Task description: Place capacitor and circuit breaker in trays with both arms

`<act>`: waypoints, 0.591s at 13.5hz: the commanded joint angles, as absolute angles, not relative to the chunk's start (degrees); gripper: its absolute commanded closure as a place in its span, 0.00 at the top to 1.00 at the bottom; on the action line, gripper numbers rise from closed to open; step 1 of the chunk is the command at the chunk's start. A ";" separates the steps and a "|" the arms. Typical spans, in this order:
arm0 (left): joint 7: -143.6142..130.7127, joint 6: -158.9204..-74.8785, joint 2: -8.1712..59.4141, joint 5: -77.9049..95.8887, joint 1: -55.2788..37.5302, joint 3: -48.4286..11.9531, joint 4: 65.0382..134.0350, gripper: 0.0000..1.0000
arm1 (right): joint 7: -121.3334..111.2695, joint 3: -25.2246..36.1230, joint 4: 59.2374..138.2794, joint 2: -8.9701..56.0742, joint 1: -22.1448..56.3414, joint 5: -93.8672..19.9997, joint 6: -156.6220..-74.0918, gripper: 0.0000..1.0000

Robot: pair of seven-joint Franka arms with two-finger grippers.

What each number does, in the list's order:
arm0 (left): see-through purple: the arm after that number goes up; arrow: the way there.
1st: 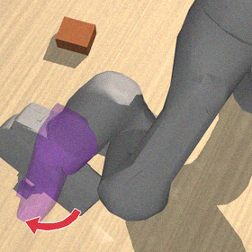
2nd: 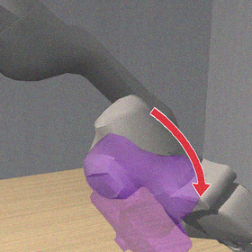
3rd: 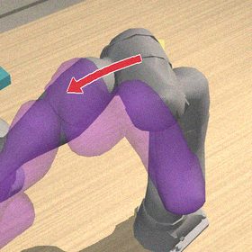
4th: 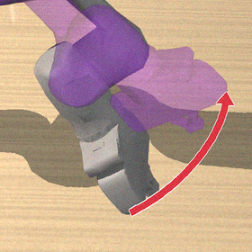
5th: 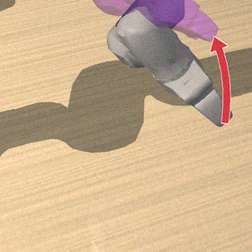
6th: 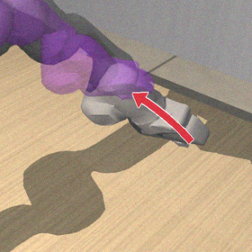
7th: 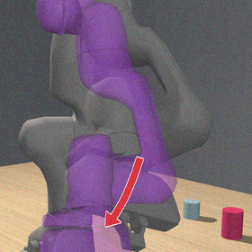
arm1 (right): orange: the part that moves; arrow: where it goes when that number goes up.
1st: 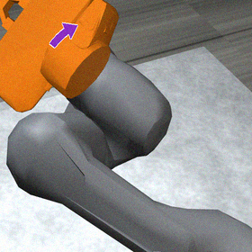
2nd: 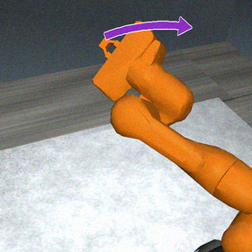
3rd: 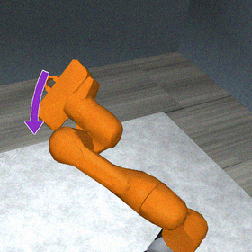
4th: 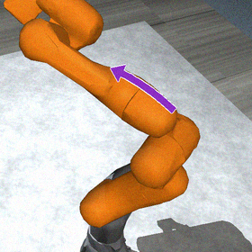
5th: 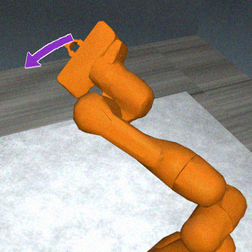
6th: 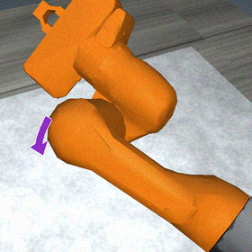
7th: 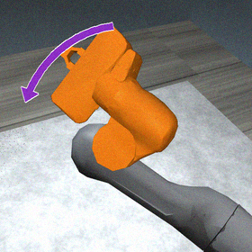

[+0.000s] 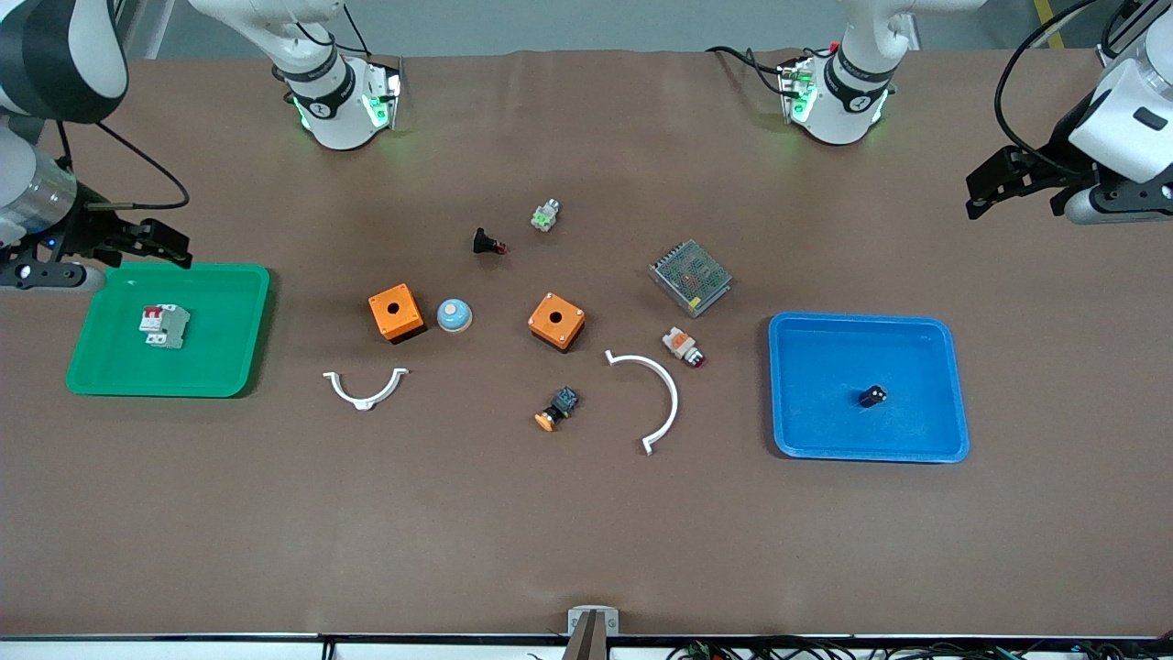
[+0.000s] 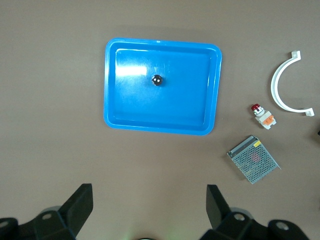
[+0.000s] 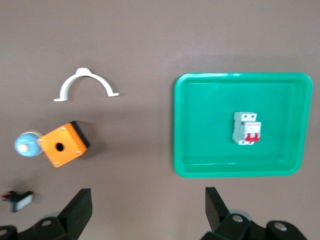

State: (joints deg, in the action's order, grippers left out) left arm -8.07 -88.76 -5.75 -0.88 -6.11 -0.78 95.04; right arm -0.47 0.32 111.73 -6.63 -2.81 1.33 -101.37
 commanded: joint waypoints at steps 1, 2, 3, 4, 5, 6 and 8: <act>-8.26 -89.74 -5.98 -0.35 -5.89 -1.75 95.71 1.00 | 1.06 0.88 110.32 -7.82 -2.20 0.26 -100.29 1.00; -8.26 -89.65 -5.98 -0.35 -5.80 -2.19 95.71 1.00 | 1.05 1.05 107.08 -7.39 -2.55 0.26 -98.89 1.00; -8.26 -89.65 -5.98 -0.35 -5.80 -2.20 95.71 1.00 | 0.97 1.23 102.79 -6.08 -2.72 0.26 -96.53 1.00; -8.26 -89.56 -6.06 -0.35 -5.80 -2.20 95.63 1.00 | 0.88 1.23 99.35 -4.41 -2.55 0.18 -94.59 1.00; -8.26 -89.56 -6.15 -0.35 -5.80 -2.28 95.54 1.00 | 0.79 1.23 96.27 -3.52 -2.46 0.35 -92.40 1.00; -8.35 -89.56 -6.07 -0.35 -5.80 -2.37 95.62 1.00 | 0.62 1.23 93.89 -2.38 -2.72 0.44 -90.81 1.00; -8.26 -89.47 -6.15 -0.35 -5.80 -2.46 95.62 1.00 | 0.79 1.23 91.94 -1.58 -2.90 0.35 -90.61 1.00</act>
